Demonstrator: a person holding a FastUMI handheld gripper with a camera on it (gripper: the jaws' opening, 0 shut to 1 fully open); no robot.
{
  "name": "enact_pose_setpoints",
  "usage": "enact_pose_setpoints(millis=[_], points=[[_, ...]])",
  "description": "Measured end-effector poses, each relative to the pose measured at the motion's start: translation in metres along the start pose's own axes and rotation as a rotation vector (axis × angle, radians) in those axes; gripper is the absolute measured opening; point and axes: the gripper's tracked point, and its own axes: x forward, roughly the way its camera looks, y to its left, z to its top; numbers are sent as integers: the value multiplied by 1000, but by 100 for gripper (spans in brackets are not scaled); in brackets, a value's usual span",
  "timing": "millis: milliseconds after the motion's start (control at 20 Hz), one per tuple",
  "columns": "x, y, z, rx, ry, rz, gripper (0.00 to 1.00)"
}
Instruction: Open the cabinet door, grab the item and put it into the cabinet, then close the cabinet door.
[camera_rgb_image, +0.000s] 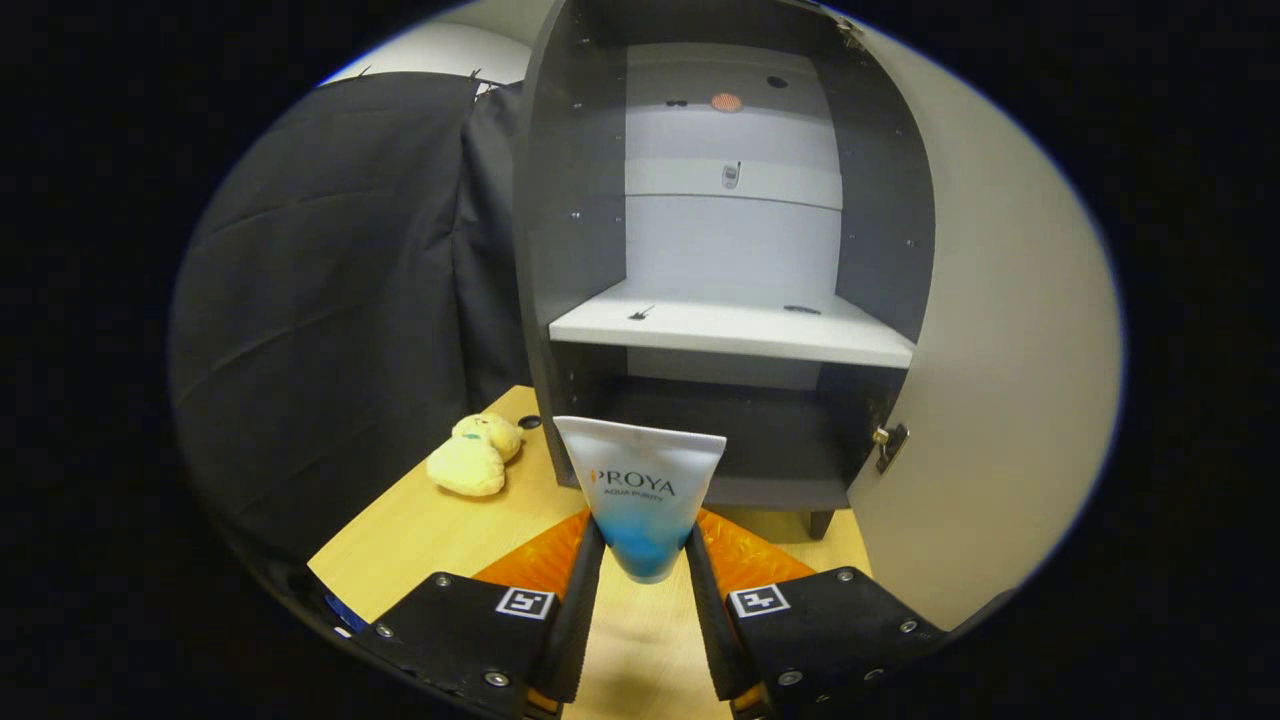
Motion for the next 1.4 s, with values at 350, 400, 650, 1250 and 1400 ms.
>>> enact_pose_setpoints(millis=[350,400,650,1250,1400], points=[[21,-23,63,40,-22,16,50],[23,-26,72,50,-32,15,50],[41,-36,126,83,-83,22,49],[127,-49,170,70,-20,-11,49],[138,-50,164,67,11,-25,49]])
